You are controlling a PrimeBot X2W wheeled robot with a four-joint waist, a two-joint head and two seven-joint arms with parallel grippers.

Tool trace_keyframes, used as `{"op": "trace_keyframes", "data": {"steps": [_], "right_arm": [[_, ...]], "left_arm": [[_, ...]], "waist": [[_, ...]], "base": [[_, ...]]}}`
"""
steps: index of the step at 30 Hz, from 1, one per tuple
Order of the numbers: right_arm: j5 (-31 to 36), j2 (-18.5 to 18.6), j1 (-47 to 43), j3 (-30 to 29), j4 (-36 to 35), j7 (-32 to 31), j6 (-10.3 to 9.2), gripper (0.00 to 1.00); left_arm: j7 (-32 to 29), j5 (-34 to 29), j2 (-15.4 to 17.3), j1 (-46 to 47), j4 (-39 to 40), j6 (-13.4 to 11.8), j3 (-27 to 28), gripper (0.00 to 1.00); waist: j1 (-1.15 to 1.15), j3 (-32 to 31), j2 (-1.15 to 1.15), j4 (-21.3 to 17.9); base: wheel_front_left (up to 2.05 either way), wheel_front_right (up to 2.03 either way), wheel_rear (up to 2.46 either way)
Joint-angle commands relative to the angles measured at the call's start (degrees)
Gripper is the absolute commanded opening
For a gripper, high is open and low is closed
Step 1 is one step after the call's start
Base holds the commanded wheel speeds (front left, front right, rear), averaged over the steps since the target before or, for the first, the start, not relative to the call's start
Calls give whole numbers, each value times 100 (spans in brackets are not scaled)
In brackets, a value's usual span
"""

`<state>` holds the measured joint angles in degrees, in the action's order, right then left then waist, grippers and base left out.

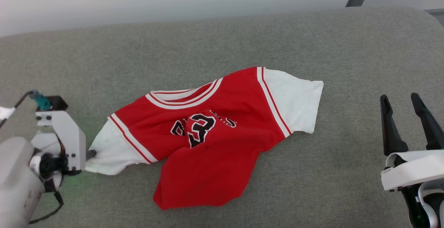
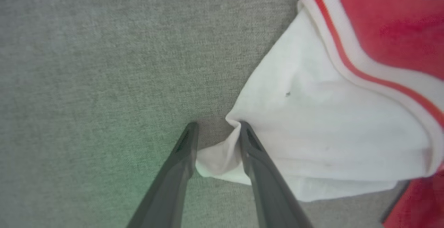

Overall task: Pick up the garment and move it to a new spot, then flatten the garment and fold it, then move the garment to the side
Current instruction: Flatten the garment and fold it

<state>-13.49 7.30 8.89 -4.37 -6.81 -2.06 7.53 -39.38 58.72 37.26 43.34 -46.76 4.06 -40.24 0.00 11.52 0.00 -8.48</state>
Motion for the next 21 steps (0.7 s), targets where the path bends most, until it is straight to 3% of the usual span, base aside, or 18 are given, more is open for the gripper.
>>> {"op": "trace_keyframes", "data": {"steps": [1,4,7,10,11,12,17,21], "right_arm": [[34,-8,62,-20,-39,-13,-8,100],[52,-24,63,-48,-76,-55,-8,100],[54,-44,55,-65,-90,-90,-8,100],[49,-63,81,-68,-104,-117,-8,100],[42,-67,94,-60,-107,-130,-8,100],[29,-72,108,-55,-107,-125,-8,100],[-57,-58,263,-37,-28,-291,-8,100],[-255,71,637,-57,300,-816,-8,100]], "left_arm": [[-144,-9,-153,-206,-72,-11,-141,66],[-399,59,-177,-187,-63,-110,-166,76],[-667,95,-196,-191,-12,-211,-208,73],[-655,63,-173,-172,126,-271,-214,49],[-638,92,-176,-184,148,-296,-187,18],[-668,87,-168,-214,159,-307,-208,0],[-574,84,-96,-264,187,-330,-173,0],[-504,86,-123,-167,242,-303,-156,0]], "waist": [[0,18,0,22],[0,37,0,62],[0,42,0,101],[0,58,0,133],[0,63,0,140],[0,70,0,145],[0,139,0,161],[0,243,0,211]], "base": [[0,0,0],[0,0,0],[0,0,0],[0,0,0],[0,0,0],[0,0,0],[0,0,0],[0,0,0]]}}
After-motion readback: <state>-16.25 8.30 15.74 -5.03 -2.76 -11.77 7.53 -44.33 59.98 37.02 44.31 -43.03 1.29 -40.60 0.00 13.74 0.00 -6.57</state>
